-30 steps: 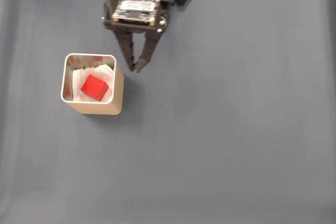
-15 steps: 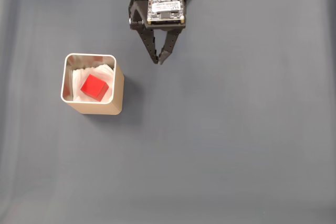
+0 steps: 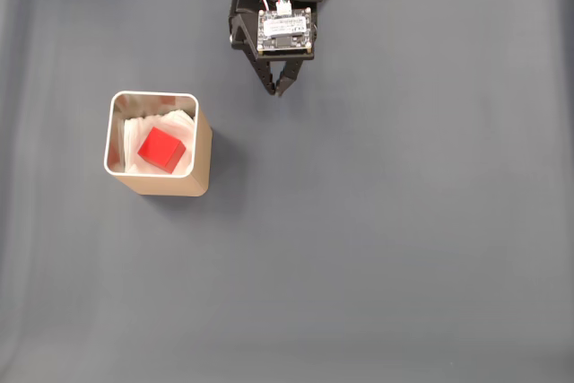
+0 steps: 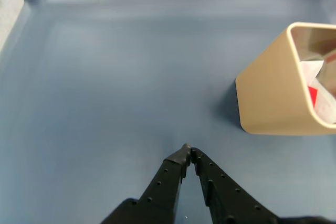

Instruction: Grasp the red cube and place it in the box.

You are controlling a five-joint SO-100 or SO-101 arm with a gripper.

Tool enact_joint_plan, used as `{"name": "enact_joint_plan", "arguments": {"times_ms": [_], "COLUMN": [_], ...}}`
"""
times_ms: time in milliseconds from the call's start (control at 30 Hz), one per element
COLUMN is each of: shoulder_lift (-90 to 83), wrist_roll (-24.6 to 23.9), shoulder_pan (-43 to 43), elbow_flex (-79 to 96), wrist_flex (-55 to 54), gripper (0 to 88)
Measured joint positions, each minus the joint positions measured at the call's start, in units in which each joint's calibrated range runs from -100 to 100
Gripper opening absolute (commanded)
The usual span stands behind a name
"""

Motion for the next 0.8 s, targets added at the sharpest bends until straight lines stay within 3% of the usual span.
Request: {"name": "enact_joint_plan", "arguments": {"times_ms": [800], "shoulder_lift": [-8.9], "wrist_roll": [-1.6], "shoulder_pan": [1.5], "elbow_flex": [15.6], "wrist_flex": [8.4], "gripper": [0.1]}}
